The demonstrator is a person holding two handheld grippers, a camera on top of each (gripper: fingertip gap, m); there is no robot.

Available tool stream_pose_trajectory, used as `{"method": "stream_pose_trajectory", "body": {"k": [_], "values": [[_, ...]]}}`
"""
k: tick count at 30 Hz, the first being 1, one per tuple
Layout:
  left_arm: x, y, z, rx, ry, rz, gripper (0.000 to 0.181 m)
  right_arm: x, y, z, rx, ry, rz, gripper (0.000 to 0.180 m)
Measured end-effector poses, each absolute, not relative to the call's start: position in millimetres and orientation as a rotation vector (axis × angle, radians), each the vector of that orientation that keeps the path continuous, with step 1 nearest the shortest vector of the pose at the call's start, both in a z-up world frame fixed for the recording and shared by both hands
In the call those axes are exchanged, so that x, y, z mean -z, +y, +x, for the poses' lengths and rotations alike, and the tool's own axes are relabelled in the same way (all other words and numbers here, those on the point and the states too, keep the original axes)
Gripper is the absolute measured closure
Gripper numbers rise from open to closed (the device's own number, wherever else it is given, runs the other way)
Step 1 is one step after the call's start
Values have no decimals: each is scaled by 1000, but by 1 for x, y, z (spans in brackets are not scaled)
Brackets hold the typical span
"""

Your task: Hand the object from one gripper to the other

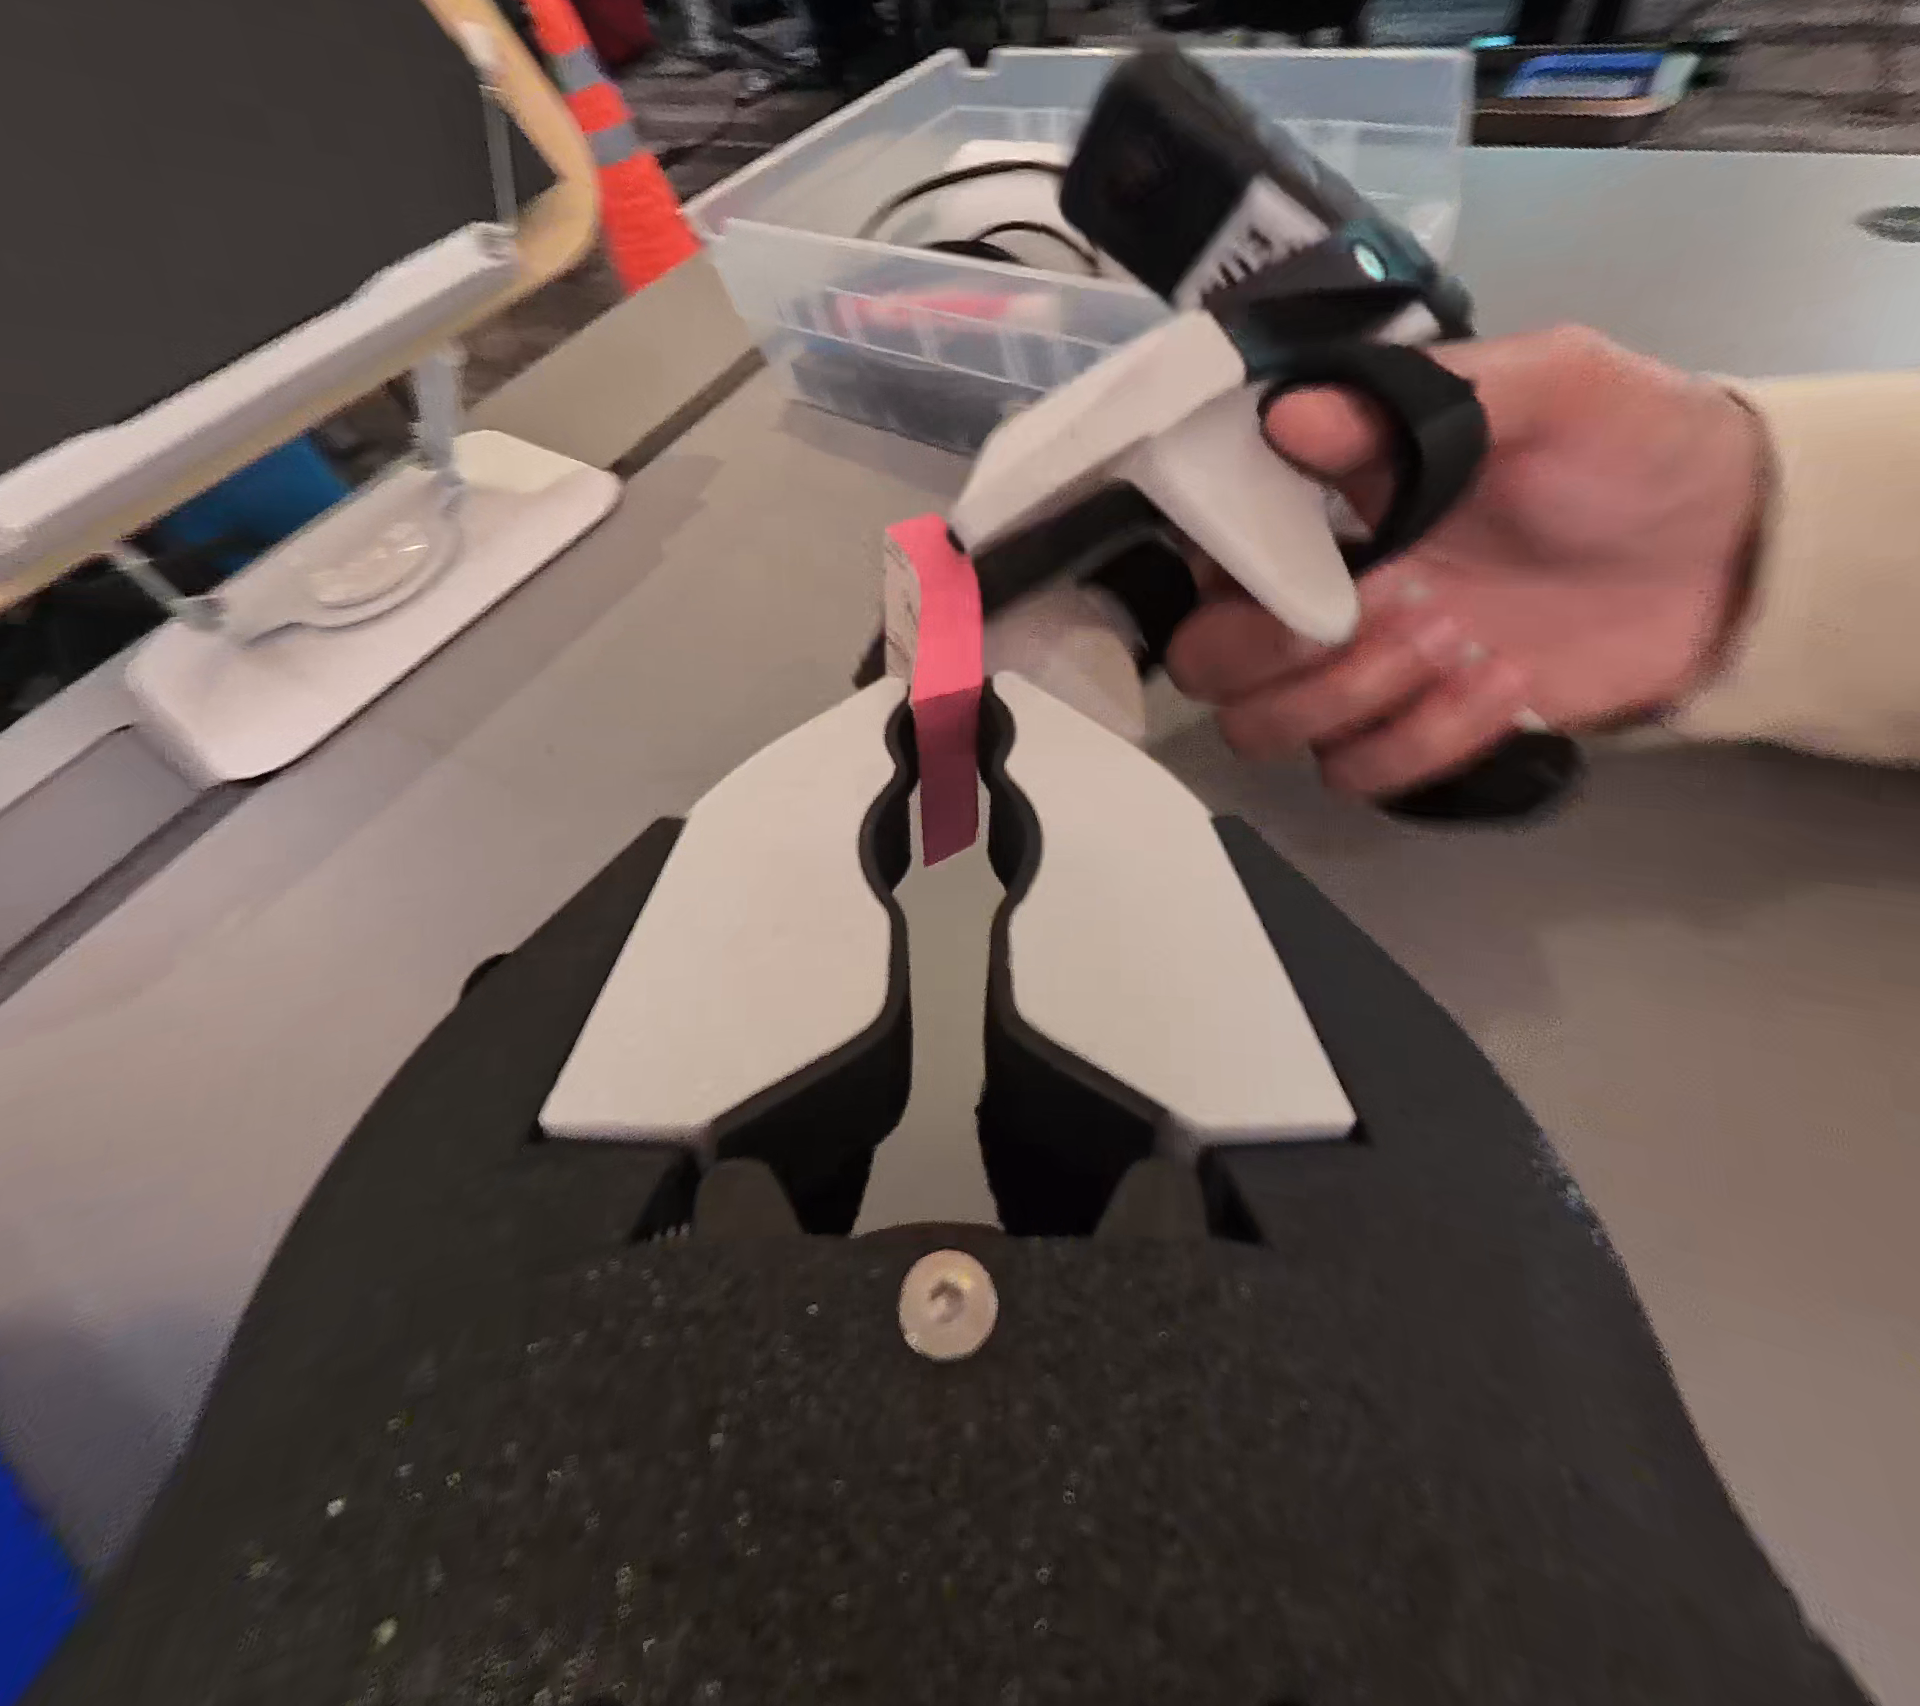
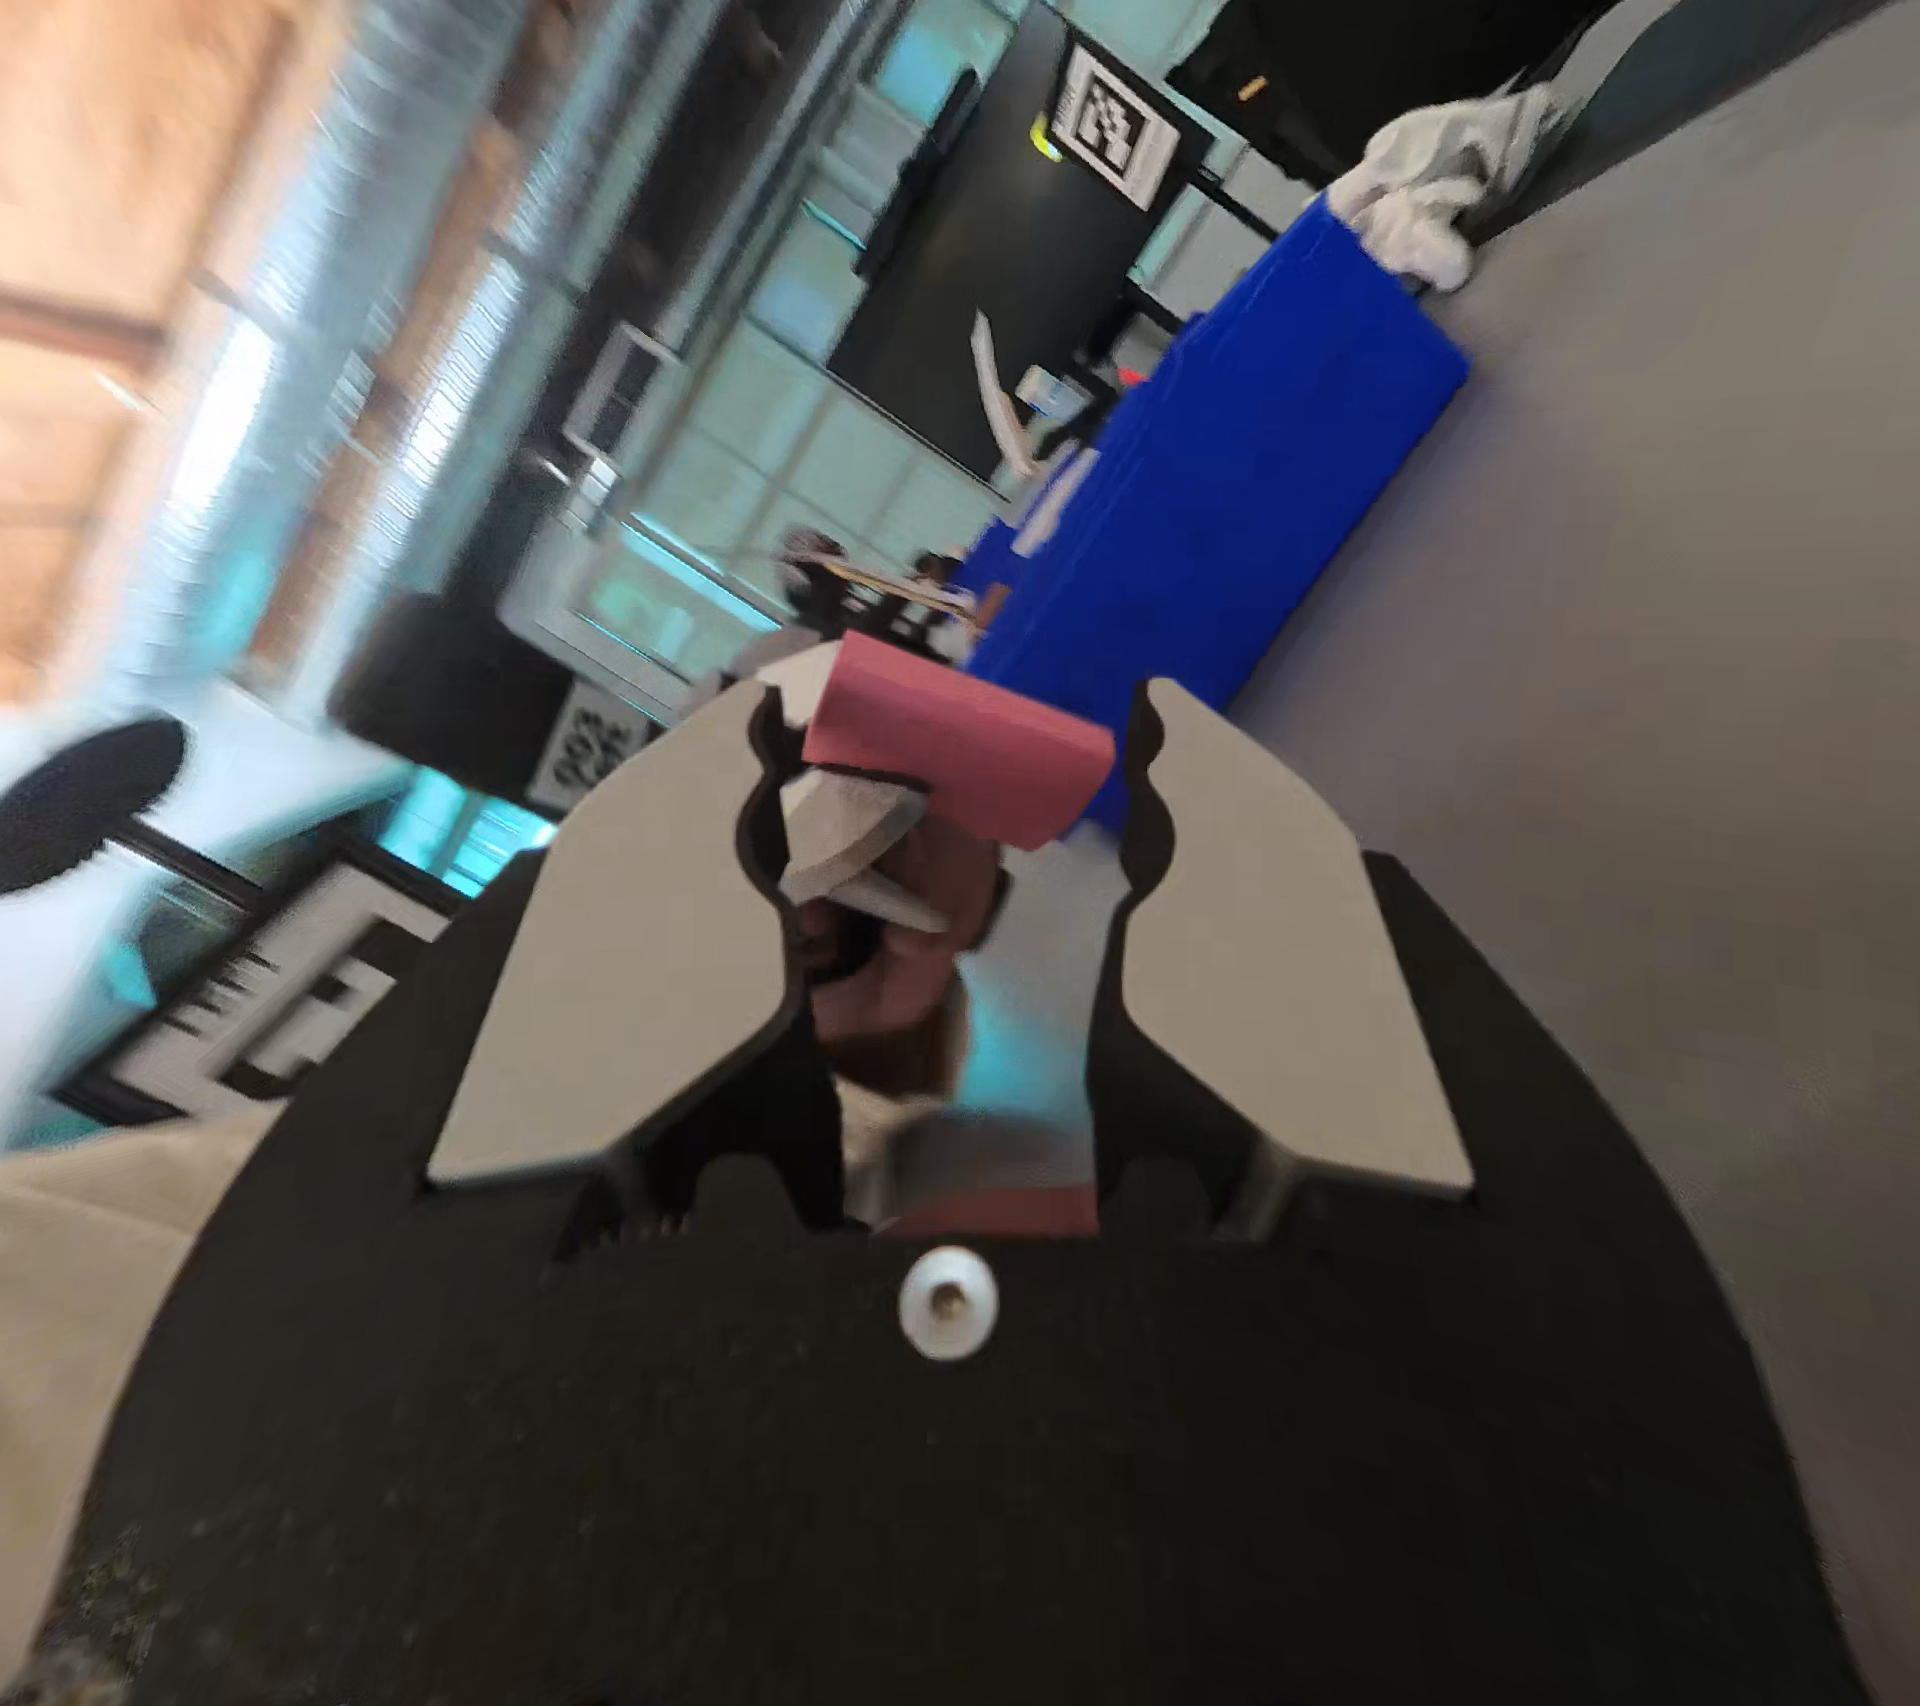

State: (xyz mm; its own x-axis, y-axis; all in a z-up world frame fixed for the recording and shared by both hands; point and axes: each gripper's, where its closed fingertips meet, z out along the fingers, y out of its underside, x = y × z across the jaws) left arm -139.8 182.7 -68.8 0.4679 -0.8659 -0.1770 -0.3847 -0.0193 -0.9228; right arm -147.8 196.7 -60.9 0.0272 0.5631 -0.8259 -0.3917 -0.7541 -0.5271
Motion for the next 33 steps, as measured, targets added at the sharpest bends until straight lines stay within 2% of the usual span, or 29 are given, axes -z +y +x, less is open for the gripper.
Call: {"method": "stream_pose_trajectory", "body": {"k": [5, 8, 16, 19, 20, 22, 26, 28, 33], "values": [[81, 162, -139, 905, 1268, -1664, 172, 75, 196, -116, -1229, -658, -1713, 119], [79, 152, -143, 1133, 1278, -1685, 172, 82, 181, -111, -1041, -920, -1636, 123], [65, 135, -147, 1569, 1235, -1632, 172, 66, 137, -145, -1401, -1008, -1460, 136], [66, 135, -146, 1542, 1243, -1630, 172, 64, 140, -150, -1480, -935, -1454, 141], [66, 134, -145, 1544, 1243, -1627, 172, 64, 136, -151, -1520, -946, -1459, 154], [65, 135, -142, 1549, 1212, -1627, 167, 70, 139, -151, -1513, -949, -1496, 166], [67, 147, -139, 1419, 1133, -1678, 150, 66, 152, -141, -1463, -891, -1537, 169], [66, 153, -142, 1394, 1035, -1739, 131, 56, 160, -126, -1395, -871, -1548, 169], [88, 135, -165, 1301, 766, -1832, 129, 28, 204, -29, -851, -761, -1746, 169]]}}
